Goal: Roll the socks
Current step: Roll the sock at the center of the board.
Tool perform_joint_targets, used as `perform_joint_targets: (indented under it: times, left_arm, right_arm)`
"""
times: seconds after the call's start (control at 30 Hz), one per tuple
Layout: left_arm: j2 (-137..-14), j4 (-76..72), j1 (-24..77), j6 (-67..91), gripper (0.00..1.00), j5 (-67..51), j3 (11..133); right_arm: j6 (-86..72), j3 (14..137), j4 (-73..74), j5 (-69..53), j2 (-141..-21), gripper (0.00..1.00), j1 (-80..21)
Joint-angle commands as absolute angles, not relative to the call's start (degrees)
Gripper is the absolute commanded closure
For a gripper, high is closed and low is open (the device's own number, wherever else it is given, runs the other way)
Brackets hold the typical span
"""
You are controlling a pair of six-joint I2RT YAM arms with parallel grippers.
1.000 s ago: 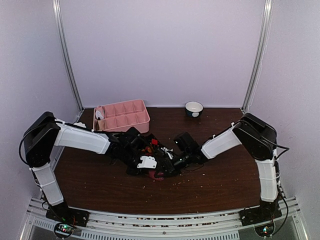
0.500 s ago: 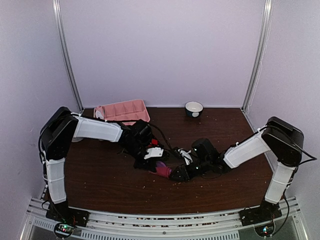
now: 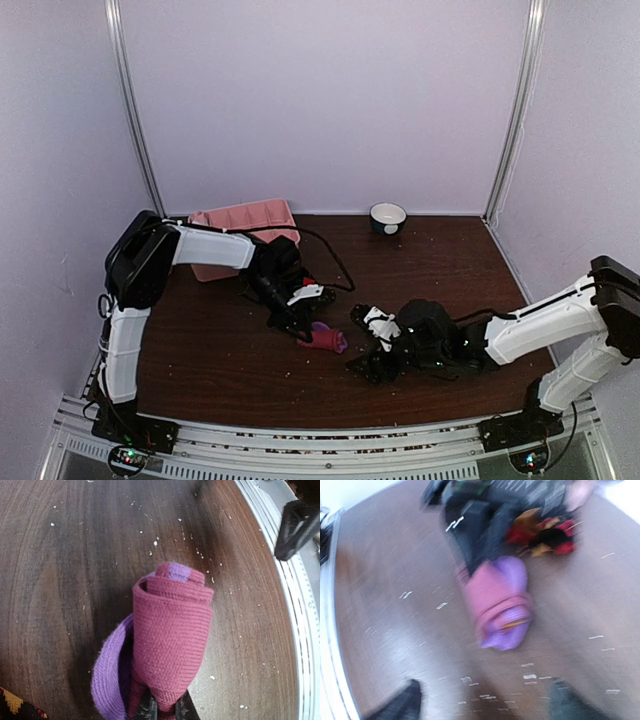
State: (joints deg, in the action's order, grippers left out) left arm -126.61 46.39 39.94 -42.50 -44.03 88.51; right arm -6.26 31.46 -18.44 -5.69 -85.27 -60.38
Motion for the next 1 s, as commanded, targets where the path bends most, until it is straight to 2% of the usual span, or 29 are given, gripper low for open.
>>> perform_joint_targets:
  times: [0.0,0.13,0.23,0.33,0.43,0.53,0.83,0.97]
  left_arm:
    - [-130.18,52.96,39.99,-42.34,1.0,-40.64,87.15]
    - [-131.01,53.23,39.77,-42.4,1.0,-40.4,87.72]
    - [-131.77,54.14,39.32,-42.41,1.0,-41.81,88.45]
    - [-132.03,54.89,39.03,-42.81,1.0,-43.48,88.42]
    - [-132.63,56.22,39.06,-43.2,1.0,-44.2,89.2]
    - [-132.91,57.47,39.02,-44.15,1.0,-45.36,89.54]
    - [-135.8,65.16,39.02,-49.12,1.0,-49.2,92.91]
    - [-136.75,66.53,39.02,-50.28,0.99,-49.57,94.04]
  right_arm:
    - [-5.73,25.21,-21.02,17.06,-74.15,0.0,-60.83]
    - [-12.28,20.41,-28.69,21.35,-74.22,0.0,-59.88]
    - [-8.87,19.92,-34.28,8.61,-77.7,0.0,-58.93]
    - [-0.17,24.24,-32.61,-3.71,-82.78,0.0,-58.98]
    - [5.05,26.97,-34.48,-11.56,-85.76,0.0,-58.98]
    - [8.26,27.64,-39.5,-16.59,-87.44,0.05,-58.98]
    - [16.15,40.42,-29.16,-25.22,-96.96,0.23,-58.98]
    - [17.79,43.5,-26.6,-26.36,-100.54,0.29,-59.02]
